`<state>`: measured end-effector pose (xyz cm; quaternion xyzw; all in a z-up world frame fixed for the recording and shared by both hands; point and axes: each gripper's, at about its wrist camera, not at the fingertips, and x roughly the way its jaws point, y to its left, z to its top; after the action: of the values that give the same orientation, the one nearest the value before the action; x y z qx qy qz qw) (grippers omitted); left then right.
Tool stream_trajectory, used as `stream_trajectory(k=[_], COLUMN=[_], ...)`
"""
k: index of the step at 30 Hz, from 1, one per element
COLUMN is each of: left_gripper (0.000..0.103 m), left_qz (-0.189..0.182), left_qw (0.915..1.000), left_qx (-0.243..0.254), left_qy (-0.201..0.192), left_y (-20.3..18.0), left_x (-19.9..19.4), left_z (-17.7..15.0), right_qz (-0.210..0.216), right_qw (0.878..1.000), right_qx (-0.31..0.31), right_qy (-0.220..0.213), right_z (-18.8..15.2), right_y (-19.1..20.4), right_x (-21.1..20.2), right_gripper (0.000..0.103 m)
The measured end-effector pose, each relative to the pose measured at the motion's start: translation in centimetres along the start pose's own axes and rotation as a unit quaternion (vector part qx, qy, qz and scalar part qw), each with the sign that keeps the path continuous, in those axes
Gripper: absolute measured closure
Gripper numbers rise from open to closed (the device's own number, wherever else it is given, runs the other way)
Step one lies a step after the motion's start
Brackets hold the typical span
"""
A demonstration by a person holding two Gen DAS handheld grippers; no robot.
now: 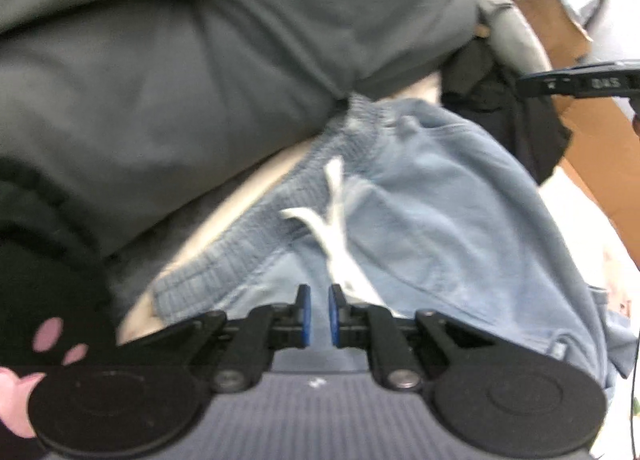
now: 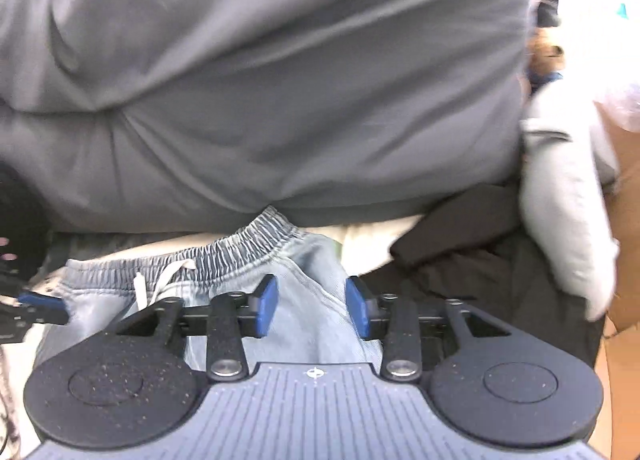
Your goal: Fold clothes
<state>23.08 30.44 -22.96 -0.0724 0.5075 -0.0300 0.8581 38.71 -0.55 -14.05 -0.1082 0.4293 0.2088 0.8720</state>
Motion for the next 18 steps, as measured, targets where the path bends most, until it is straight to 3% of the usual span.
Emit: stream_trajectory(k=[3, 7, 12, 14, 18], left_gripper=[0.092, 0.08, 0.079, 0.067, 0.063], left_qz=[-0.007, -0.003, 0.003, -0.004, -0.019], left_qw=[0.9999, 0.9999, 0.9995, 0.9994, 0.9985], left_qx=[0.008, -0.009, -0.013, -0.003, 0.018], left_qy=[-0.011, -0.013, 0.027, 0.035, 0.048], left_y=[-0.8, -0.5, -0.9, -1.3, -1.7], left_x=[0.0, -0.9, -1.0, -1.0, -0.5], left_z=[0.2, 0.0, -0.7, -0.9, -1.5], right_qz=[-0.003, 0.001, -0.005, -0.008, -0.03], right_qw=[1.0, 0.999, 0.998, 0.998, 0.995], right_qx=[0.01, 0.027, 0.057, 0.063, 0.095], right_qy=[-0.012, -0.022, -0.015, -0.01, 0.013], right_z=[-1.3, -3.1, -6.1, -7.5, -11.2], right_y=[-1.7, -3.6, -5.5, -6.2, -8.0], right_x=[-2.1, -3.7, -4.4, -5.0, -5.9], right_gripper=[0.052, 0.052, 0.052, 0.052, 0.052])
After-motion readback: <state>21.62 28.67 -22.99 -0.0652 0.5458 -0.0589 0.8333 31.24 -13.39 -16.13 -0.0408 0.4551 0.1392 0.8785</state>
